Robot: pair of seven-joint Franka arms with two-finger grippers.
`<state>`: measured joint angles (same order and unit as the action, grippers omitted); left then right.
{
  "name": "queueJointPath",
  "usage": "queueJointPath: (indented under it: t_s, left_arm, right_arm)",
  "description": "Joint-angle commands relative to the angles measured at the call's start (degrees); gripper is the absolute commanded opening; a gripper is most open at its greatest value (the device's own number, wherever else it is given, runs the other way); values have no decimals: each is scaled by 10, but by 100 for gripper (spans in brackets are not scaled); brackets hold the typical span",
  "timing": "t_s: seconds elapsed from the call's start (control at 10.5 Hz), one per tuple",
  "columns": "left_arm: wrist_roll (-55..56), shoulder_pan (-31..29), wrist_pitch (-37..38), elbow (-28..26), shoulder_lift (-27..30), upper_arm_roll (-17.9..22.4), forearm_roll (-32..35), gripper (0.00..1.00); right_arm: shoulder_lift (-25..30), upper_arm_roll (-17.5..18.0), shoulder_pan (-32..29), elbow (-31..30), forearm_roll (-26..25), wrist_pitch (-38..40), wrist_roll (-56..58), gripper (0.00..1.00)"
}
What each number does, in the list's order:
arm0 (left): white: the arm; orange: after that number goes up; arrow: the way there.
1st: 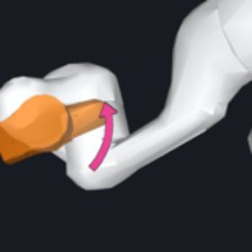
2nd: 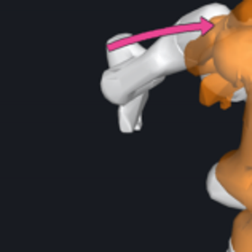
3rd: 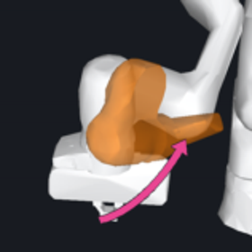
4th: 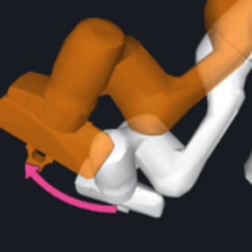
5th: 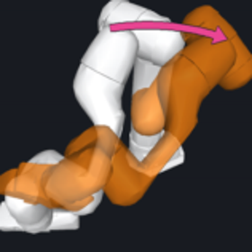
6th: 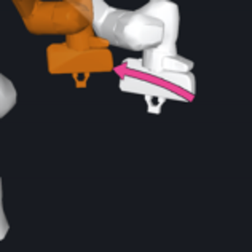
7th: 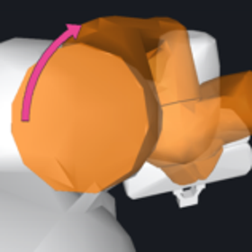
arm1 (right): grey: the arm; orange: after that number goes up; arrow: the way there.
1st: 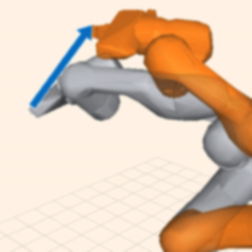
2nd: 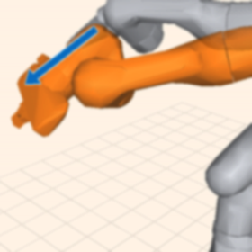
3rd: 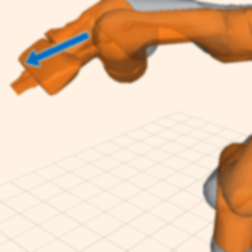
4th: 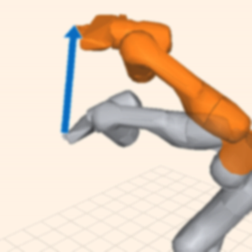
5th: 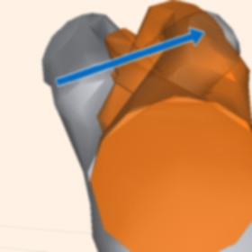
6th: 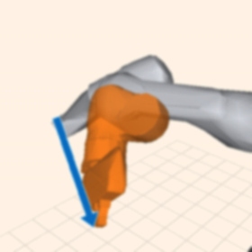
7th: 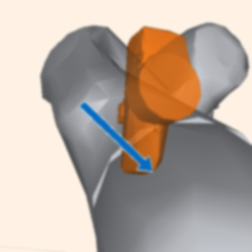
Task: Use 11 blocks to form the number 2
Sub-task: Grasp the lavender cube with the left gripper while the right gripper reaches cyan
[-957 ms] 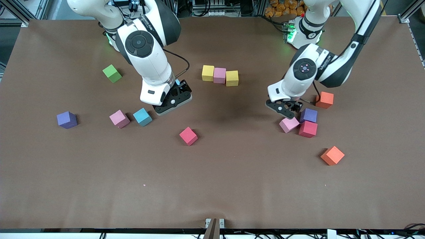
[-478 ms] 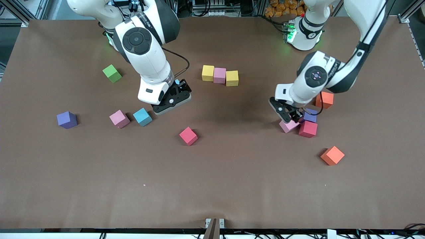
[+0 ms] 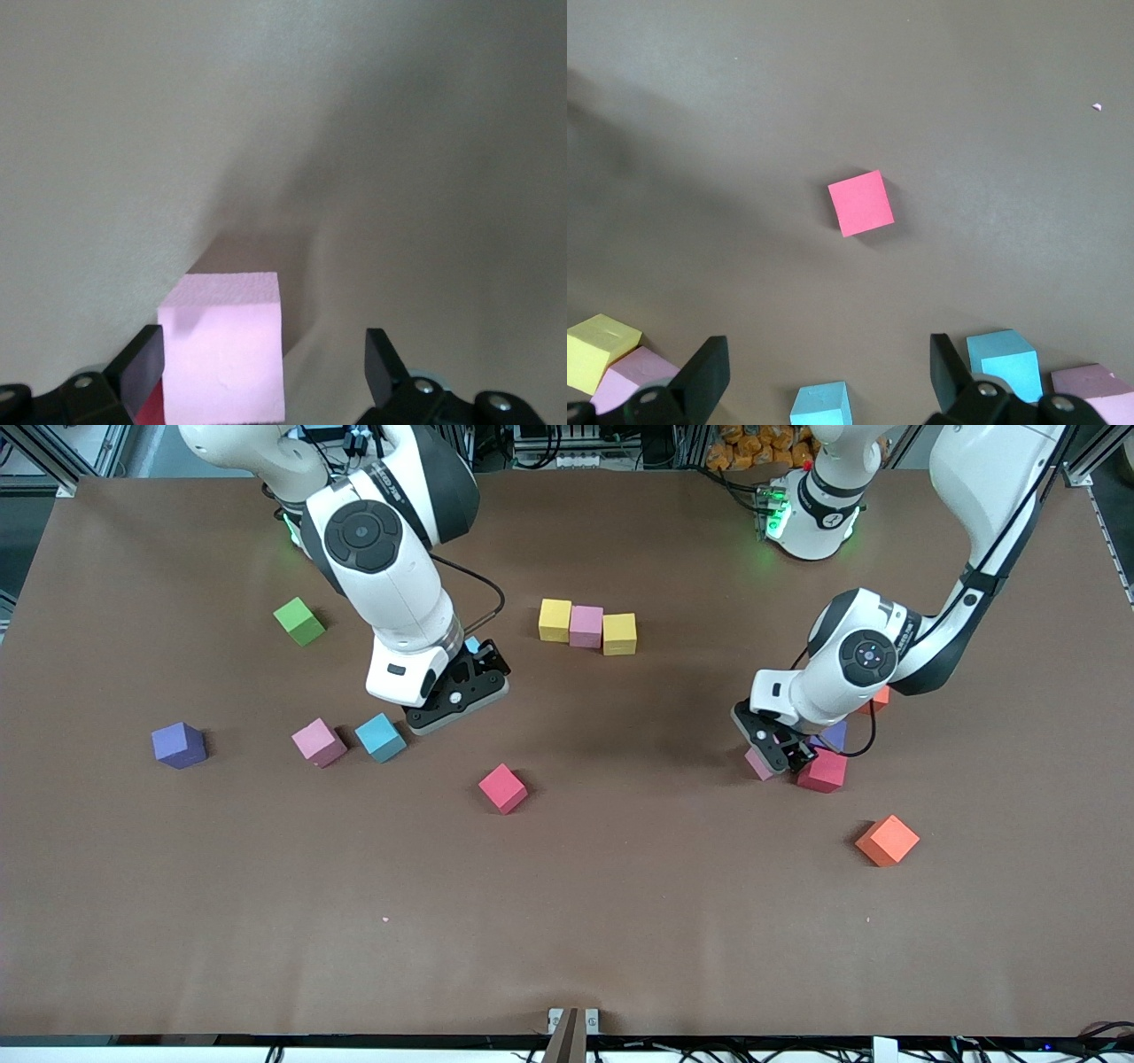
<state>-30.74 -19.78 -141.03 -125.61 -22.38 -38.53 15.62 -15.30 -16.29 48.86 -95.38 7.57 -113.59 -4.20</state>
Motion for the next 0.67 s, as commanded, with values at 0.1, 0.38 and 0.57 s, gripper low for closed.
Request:
queueJointPath:
  t_s: [0.1,0.38,0.57]
  left_arm:
    - [-8,19,-3,9,-12,37,19,100]
    - [-3,19,-3,10,-12,38,18,100]
    - [7,21,-3,9,-20,39,22,100]
  right_arm:
    - [11,4,2,2,5,21,-10,100]
    - [14,3,1,2,5,25,-10,100]
    - [12,1,-3,5,3,27,4,100]
